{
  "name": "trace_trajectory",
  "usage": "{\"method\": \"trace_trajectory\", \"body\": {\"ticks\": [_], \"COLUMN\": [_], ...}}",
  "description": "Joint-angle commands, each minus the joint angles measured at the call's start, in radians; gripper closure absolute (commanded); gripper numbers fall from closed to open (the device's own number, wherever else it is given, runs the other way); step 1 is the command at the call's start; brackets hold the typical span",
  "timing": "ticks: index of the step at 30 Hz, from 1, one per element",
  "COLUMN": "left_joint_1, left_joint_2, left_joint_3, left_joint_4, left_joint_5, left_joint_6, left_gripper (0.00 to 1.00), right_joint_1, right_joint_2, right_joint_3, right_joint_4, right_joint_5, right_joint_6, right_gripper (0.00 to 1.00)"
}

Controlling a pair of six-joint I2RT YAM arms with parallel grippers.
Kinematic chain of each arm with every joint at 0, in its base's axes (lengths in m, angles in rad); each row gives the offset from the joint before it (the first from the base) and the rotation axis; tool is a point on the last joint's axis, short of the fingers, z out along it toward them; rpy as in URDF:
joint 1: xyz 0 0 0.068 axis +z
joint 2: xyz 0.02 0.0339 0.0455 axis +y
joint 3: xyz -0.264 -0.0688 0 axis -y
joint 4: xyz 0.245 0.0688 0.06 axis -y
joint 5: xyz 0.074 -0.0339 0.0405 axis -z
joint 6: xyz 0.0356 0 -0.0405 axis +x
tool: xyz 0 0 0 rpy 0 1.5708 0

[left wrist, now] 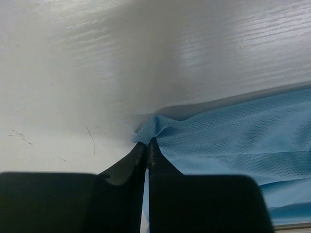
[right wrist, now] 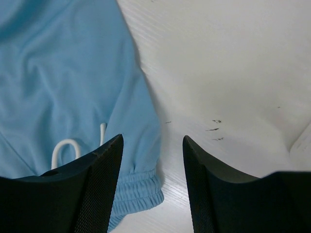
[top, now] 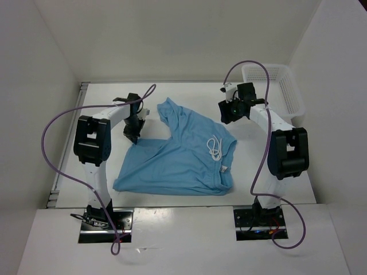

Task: Fold and stack the shorts
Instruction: Flatten the shorts out

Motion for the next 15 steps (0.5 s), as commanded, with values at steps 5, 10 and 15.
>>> {"method": "trace_trajectory", "body": {"ticks": [5,10,15], "left_joint_1": [0.086,0.045,0.002], "left_joint_2": [-0.047,-0.084,-0.006], "left_joint_3": [-0.151,-0.062,0.226], "left_joint_4": [-0.036,-0.057,-0.057], "left_joint_5": [-0.075,-0.08,0.021], "left_joint_6": [0.004,0.004,0.004], "left_gripper": [0.99,0.6,0.35], "right_joint_1": [0.013,0.022,0.022], "right_joint_2": [0.015,0.015,0.033], "right_joint_3": [-0.015,-0.025,-0.005], "right_joint_4": [0.091,0.091,0.091], "right_joint_5": [0.101,0.089,0.089], "right_joint_6": [0.047,0.026,0.015], "right_gripper": [0.42,0.42,0.42]}}
